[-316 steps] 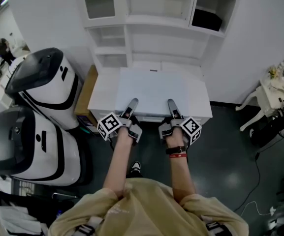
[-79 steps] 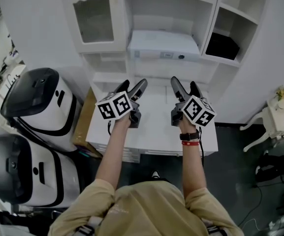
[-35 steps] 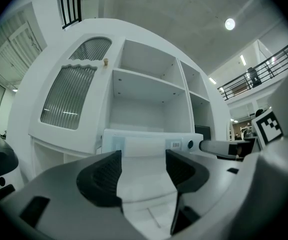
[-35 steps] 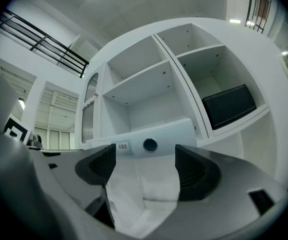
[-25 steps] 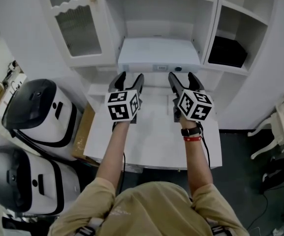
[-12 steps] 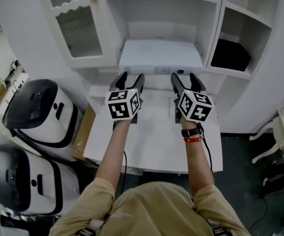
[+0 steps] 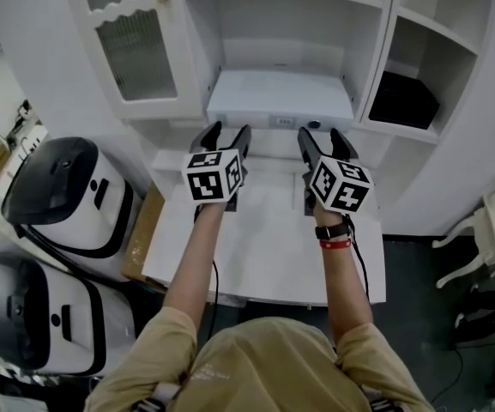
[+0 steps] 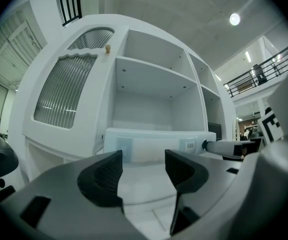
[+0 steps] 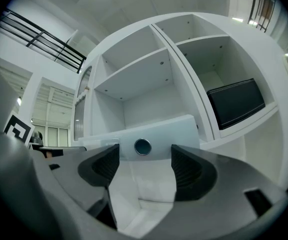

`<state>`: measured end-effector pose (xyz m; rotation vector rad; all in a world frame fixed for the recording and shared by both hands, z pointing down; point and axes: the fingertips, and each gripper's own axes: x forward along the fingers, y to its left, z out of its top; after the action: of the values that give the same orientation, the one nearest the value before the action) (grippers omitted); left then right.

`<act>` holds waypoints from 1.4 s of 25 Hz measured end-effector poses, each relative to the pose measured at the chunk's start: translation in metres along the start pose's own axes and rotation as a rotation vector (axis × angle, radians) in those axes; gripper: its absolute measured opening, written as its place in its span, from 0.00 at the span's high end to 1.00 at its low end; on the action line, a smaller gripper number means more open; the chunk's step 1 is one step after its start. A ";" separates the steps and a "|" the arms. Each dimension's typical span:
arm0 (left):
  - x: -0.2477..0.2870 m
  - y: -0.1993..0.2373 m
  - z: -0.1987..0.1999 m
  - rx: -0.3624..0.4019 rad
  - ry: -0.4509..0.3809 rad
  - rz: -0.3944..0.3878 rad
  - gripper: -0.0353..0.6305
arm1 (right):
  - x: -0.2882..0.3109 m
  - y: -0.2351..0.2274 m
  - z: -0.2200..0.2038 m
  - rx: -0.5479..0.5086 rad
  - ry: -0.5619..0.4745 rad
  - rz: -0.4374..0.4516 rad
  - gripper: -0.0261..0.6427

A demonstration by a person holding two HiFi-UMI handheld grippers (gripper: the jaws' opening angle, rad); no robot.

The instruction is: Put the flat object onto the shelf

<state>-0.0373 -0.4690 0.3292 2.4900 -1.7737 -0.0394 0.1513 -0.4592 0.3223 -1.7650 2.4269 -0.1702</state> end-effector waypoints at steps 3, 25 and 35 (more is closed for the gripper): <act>0.005 0.001 0.001 -0.006 0.008 -0.010 0.53 | 0.005 -0.002 0.001 0.000 0.010 -0.008 0.46; 0.041 0.007 0.003 0.010 0.039 -0.026 0.53 | 0.030 -0.016 0.003 -0.007 0.039 -0.022 0.46; 0.057 0.009 0.004 0.024 0.049 -0.026 0.53 | 0.044 -0.022 0.004 -0.011 0.048 -0.023 0.46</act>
<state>-0.0275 -0.5261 0.3271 2.5084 -1.7329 0.0418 0.1593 -0.5078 0.3198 -1.8146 2.4449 -0.2044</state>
